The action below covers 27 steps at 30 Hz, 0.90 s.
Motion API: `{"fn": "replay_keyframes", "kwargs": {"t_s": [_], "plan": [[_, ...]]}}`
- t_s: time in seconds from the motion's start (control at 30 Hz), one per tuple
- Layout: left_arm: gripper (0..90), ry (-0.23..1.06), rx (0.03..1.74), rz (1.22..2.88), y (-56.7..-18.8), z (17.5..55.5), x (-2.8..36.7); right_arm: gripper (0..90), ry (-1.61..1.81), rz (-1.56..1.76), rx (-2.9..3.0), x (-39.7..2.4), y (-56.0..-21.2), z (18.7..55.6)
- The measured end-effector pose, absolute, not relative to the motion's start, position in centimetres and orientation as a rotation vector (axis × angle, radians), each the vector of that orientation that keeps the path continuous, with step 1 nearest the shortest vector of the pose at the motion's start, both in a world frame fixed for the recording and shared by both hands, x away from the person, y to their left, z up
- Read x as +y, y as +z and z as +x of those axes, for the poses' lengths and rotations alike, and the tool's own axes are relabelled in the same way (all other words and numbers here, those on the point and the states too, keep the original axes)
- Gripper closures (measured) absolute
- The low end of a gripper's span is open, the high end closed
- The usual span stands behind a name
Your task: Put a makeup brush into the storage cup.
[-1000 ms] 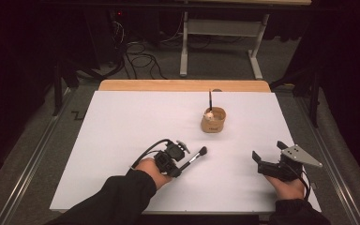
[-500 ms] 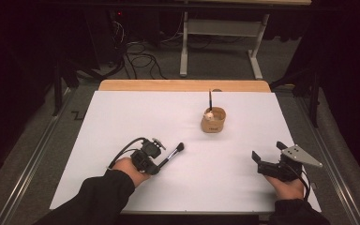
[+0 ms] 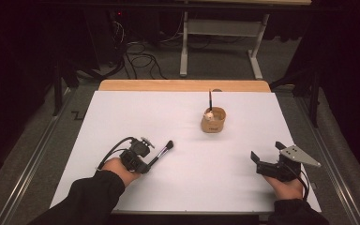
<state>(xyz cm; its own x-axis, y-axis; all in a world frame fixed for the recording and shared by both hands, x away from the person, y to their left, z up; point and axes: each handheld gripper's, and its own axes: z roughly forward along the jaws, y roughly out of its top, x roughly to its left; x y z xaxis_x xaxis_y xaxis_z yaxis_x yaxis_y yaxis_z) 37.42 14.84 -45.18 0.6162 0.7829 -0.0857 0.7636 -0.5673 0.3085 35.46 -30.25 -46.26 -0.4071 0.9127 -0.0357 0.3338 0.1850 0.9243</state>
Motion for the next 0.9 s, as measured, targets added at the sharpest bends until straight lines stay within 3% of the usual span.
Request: {"fn": "replay_keyframes", "kwargs": {"t_s": [0.27, 0.73, 0.9], "plan": [[79.7, 0.104, 1.243, 2.451, -44.8, 37.2, 15.5, 0.6, 1.21, 1.171, 1.849, -30.3, -46.2, 35.4], [79.7, 0.207, 1.18, 2.114, -44.4, 36.2, 17.7, 0.6, 1.213, 1.166, 1.851, -30.1, -46.2, 35.4], [79.7, 0.229, 1.17, 2.067, -45.3, 35.7, 17.9, 0.6, 1.21, 1.161, 1.853, -30.1, -46.2, 35.4]]}}
